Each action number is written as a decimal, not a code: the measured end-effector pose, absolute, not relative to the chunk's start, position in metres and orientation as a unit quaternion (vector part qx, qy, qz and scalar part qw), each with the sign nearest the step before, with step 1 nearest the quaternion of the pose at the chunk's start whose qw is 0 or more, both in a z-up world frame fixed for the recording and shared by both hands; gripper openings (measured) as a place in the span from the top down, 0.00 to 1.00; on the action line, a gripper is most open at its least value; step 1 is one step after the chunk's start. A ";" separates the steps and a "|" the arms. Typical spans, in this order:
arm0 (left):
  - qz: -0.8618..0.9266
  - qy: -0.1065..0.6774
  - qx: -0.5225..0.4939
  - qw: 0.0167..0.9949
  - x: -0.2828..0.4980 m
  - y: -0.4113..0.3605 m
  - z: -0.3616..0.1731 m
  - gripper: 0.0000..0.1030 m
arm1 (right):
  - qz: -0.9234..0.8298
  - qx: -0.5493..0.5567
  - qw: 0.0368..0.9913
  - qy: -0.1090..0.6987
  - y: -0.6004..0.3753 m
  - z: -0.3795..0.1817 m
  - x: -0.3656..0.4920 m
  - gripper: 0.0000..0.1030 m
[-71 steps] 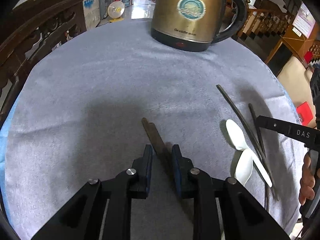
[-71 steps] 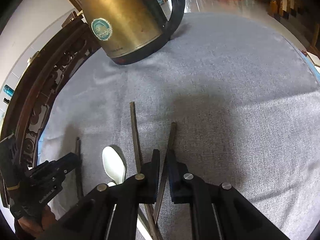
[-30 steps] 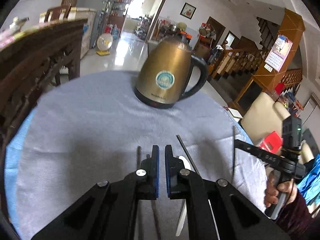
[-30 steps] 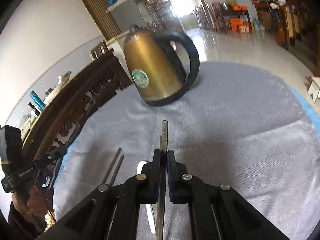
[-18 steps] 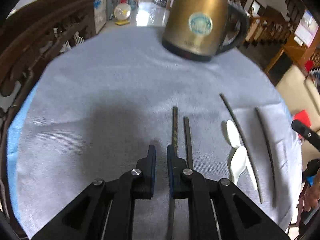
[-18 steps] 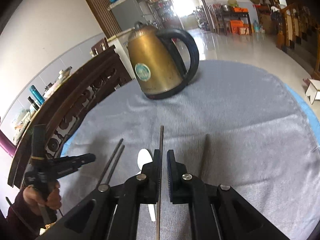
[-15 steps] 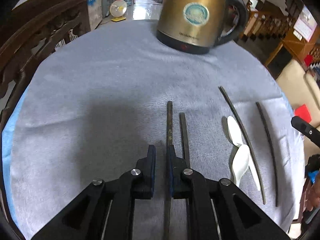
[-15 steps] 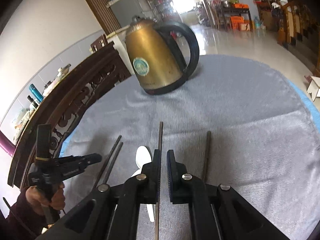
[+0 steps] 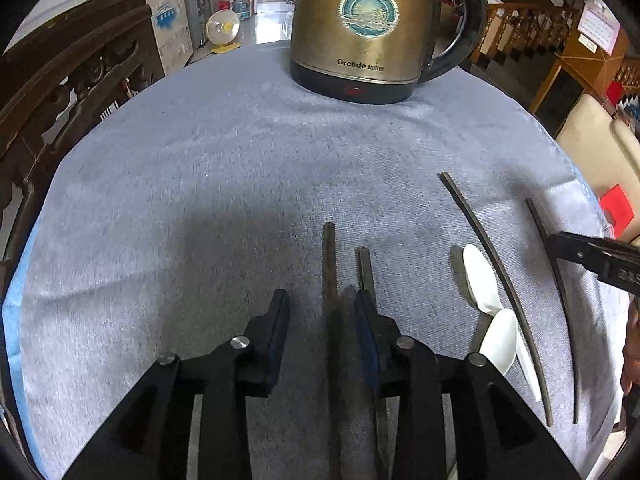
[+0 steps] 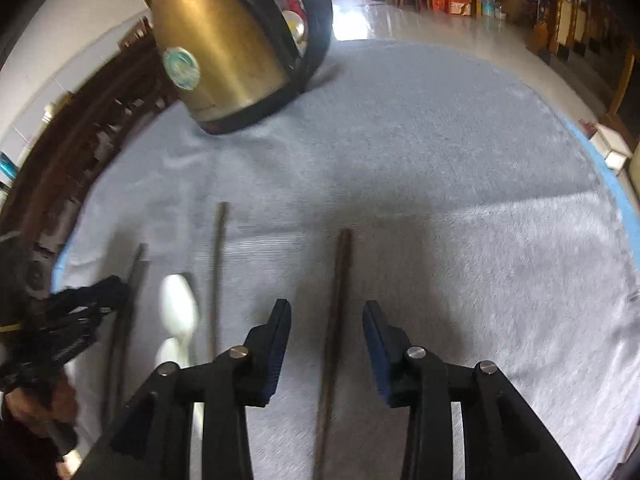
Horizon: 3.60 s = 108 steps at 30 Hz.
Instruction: Organize utensils
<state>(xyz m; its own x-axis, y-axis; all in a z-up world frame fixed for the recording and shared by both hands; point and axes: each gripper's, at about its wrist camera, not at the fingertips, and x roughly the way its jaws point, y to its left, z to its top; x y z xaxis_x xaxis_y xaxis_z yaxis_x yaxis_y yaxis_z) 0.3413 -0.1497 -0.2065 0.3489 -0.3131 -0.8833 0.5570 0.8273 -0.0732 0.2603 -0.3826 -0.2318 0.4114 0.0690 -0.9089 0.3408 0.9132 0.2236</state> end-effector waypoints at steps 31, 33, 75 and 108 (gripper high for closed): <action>-0.223 0.438 0.019 0.870 0.318 -0.073 -0.148 0.95 | -0.083 0.162 0.875 0.449 -0.380 -0.167 0.198 0.92; -0.220 0.409 0.006 0.886 0.299 -0.060 -0.129 0.95 | -0.088 0.170 0.888 0.419 -0.377 -0.154 0.180 0.92; -0.299 0.188 -0.106 0.930 0.041 0.000 0.046 0.95 | -0.083 0.168 0.982 -0.008 -0.191 0.008 0.007 0.92; -0.251 0.228 -0.063 0.939 0.061 0.039 0.002 0.51 | -0.123 0.174 0.975 0.065 -0.233 -0.030 -0.044 0.67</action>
<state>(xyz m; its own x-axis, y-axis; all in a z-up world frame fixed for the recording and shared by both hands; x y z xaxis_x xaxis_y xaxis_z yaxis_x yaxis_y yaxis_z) 0.0607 0.0392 0.0019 0.7697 -0.5003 -0.3966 0.4425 0.8658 -0.2335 -0.0438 -0.2325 -0.0297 0.9612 -0.2182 -0.1687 0.2630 0.9093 0.3226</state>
